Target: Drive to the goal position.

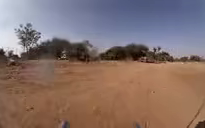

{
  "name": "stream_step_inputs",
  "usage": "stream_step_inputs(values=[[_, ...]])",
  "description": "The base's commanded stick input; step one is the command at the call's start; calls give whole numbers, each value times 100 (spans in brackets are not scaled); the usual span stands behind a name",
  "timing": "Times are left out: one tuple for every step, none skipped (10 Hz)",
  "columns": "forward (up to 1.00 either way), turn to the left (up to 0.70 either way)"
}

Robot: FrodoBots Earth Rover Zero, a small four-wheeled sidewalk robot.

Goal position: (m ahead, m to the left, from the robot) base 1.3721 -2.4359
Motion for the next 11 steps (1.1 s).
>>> stream_step_inputs(values=[[70,15],[70,27],[70,27],[70,27],[70,0],[70,0],[70,0],[70,0],[70,0],[70,0],[70,0]])
